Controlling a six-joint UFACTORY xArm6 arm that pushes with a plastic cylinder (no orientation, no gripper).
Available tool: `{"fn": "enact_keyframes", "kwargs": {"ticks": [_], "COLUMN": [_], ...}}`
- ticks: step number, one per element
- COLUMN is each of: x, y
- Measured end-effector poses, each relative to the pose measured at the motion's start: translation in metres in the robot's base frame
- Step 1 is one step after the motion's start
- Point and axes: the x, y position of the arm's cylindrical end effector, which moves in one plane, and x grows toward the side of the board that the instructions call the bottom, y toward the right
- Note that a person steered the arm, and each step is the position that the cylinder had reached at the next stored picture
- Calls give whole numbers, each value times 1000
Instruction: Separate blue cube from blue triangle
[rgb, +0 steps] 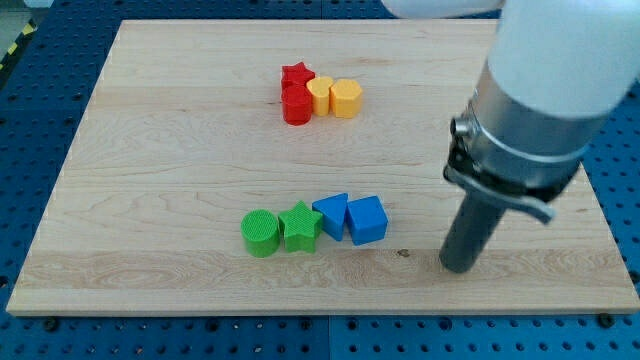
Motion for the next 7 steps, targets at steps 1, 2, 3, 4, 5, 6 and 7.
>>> {"fn": "enact_keyframes", "kwargs": {"ticks": [1, 2, 3, 4, 5, 6, 7], "x": [23, 22, 22, 14, 1, -7, -22], "y": [-2, -19, -49, -69, -79, -90, -97]}}
